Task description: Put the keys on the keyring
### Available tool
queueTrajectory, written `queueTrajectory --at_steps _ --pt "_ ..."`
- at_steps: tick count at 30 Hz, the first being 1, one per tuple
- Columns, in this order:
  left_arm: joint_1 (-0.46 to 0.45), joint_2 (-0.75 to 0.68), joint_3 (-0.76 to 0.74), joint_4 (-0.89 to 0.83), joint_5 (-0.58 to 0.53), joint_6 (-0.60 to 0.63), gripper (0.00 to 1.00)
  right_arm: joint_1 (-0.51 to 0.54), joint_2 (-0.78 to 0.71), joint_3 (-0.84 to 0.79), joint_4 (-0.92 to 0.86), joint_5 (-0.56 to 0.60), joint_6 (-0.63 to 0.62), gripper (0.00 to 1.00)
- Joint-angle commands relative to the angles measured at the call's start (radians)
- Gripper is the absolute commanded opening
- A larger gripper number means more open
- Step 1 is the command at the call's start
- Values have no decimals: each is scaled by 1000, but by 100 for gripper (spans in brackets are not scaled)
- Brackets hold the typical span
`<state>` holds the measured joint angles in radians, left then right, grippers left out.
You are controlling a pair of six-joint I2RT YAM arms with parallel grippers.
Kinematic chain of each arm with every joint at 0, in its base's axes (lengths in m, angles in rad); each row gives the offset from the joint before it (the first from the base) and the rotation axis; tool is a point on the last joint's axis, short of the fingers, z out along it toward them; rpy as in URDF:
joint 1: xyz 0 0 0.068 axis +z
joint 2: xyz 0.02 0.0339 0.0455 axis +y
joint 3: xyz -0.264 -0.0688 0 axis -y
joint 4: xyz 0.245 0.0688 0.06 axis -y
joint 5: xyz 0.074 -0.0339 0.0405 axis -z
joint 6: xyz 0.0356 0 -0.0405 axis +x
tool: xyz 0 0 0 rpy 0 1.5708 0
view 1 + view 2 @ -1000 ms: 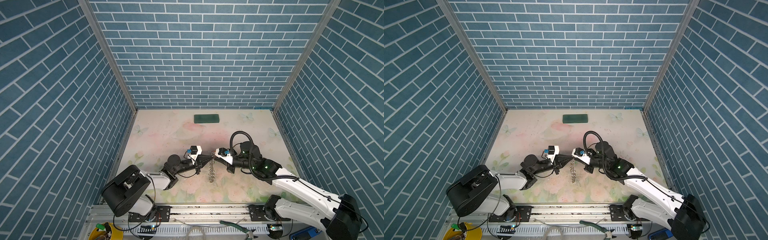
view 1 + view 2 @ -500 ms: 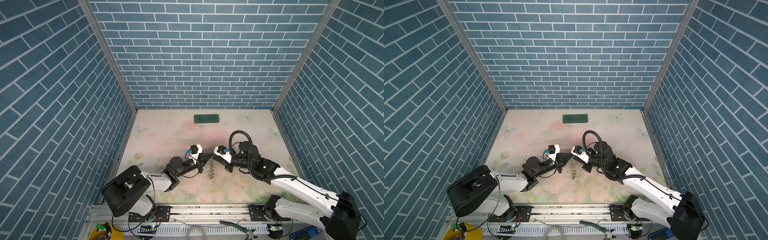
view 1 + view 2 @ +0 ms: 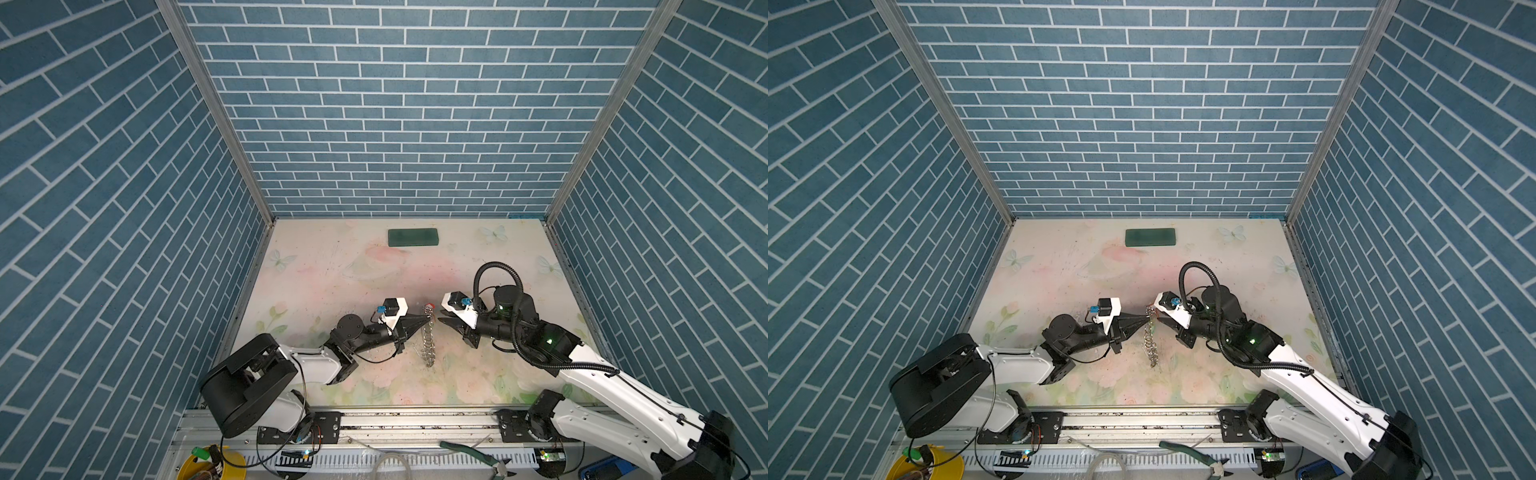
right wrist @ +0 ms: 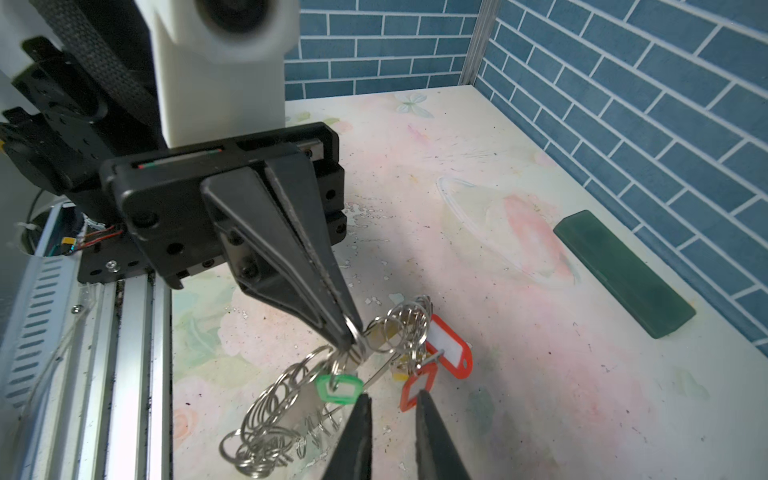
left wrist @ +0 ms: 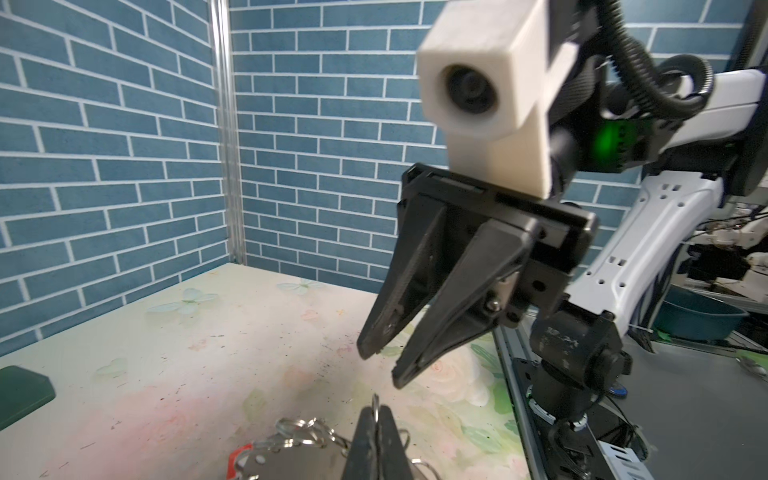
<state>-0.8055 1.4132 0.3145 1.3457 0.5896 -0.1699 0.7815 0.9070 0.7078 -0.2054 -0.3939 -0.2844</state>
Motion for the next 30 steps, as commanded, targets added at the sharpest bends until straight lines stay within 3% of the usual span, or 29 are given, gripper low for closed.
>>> queueTrajectory --at_steps 1,5,21,30 --pt "-4 -34 -2 60 94 29 0 -11 4 42 -28 -169 7 18" --pt "0 -39 0 60 145 27 0 -13 -2 30 -28 -265 -19 15" --pt "0 -40 10 59 203 29 0 -13 19 26 -34 -293 -42 3" --pt "0 -45 15 59 198 26 0 -13 21 21 -24 -286 -47 10"
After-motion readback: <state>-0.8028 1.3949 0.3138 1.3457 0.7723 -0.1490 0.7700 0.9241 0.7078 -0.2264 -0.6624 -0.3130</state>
